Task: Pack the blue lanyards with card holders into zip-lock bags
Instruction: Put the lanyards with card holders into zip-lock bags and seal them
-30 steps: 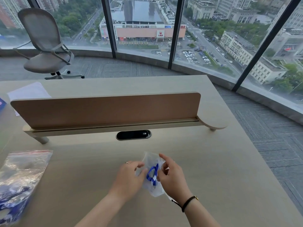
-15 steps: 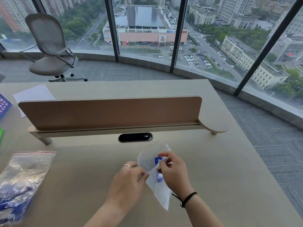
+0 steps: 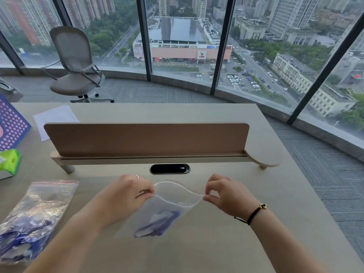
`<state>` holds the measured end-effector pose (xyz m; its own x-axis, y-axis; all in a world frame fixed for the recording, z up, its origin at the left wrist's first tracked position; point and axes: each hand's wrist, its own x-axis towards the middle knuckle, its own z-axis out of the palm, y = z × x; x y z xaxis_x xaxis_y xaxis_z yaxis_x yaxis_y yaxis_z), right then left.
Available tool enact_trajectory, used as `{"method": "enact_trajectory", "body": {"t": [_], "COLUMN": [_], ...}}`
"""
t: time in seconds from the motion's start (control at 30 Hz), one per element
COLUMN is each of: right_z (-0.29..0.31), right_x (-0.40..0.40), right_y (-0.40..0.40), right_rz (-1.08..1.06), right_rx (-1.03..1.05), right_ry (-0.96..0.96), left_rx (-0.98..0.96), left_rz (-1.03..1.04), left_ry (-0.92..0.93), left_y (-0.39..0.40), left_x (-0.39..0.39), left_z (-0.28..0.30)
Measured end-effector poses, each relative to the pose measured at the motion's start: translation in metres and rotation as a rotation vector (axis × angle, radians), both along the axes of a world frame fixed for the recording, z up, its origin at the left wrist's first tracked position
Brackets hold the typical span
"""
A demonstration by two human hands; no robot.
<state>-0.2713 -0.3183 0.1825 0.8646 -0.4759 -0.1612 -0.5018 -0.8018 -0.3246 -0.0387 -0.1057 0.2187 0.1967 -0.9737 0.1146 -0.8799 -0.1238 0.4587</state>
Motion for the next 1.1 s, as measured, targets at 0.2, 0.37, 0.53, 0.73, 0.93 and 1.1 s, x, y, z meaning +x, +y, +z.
{"method": "enact_trajectory", "body": {"t": [0.2,0.37,0.53,0.73,0.93,1.1], "right_z": [-0.004,-0.003,0.000,0.016,0.014,0.007], "right_x": [0.023,0.042,0.060,0.089,0.132,0.183], "right_y": [0.027,0.037,0.045,0.080,0.135,0.190], "right_rz": [0.067,0.057,0.128,0.144,0.132,0.132], "right_rx": [0.168,0.208,0.109,0.188,0.373,0.527], "right_ry": [-0.086,-0.161,-0.200,-0.344,-0.345,-0.344], "left_rx": [0.034,0.027,0.014,-0.021,-0.107,-0.265], "left_rz": [0.014,0.103,0.303,0.502,0.656,0.847], "left_ry": [-0.011,0.031,0.269,0.408,0.549,0.737], "left_y": [0.031,0.056,0.085,0.131,0.201,0.271], "left_x": [0.017,0.029,0.037,0.055,0.087,0.121], "left_z": [0.009,0.014,0.011,-0.005,-0.019,-0.020]}}
